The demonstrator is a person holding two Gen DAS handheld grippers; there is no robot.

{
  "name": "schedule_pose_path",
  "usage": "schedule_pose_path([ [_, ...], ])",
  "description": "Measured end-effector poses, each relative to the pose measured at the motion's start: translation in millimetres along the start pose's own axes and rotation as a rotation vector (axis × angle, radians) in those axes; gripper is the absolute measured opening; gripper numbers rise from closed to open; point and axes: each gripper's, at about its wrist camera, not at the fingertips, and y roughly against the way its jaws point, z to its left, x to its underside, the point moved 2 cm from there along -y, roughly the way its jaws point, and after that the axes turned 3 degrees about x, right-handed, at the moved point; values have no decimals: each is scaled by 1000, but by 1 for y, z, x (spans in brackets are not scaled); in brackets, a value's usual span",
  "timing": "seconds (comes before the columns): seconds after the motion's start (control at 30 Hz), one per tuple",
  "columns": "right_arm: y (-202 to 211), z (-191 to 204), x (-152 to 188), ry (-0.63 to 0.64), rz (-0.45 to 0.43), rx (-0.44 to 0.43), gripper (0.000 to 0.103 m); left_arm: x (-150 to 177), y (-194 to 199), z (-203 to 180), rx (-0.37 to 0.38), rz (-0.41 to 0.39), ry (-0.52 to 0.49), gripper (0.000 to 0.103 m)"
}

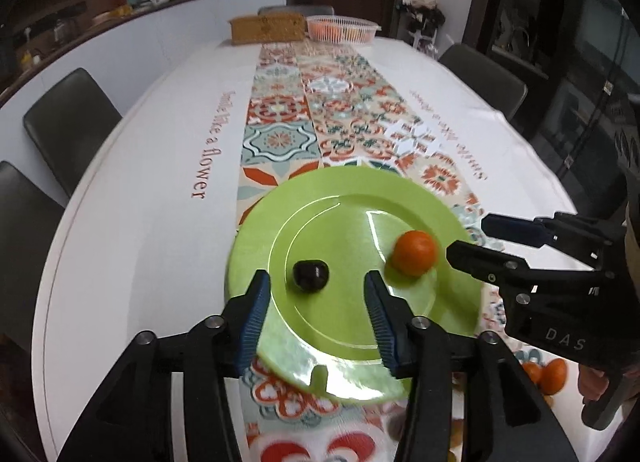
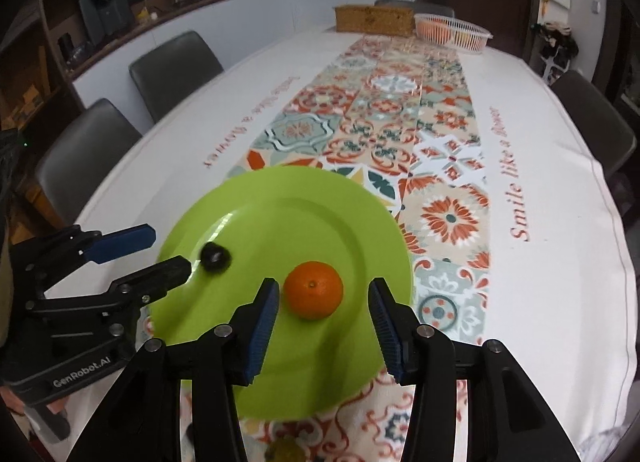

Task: Organize fruits
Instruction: 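Withdraw both tools back toward the remaining fruits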

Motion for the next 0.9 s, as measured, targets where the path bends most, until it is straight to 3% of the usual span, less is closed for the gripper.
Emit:
schedule_pose_path([
  [0.2, 44, 7, 19, 22, -62, 5, 48, 19, 49, -15, 3, -85, 14, 56],
  [0.33, 77, 14, 36, 39, -125, 18, 48, 32, 75, -30, -10, -123, -28, 57],
  [0.43, 101, 17, 49, 30, -167, 21, 55, 45, 96, -44, -24, -158, -56, 61],
  [0.53, 123, 18, 65, 17, -210, 31, 56, 57, 111, -54, -13, -179, -64, 63],
  [0.9, 162, 8, 128, -92, -232, 30, 62, 108, 143, -82, 1, -232, -59, 68],
])
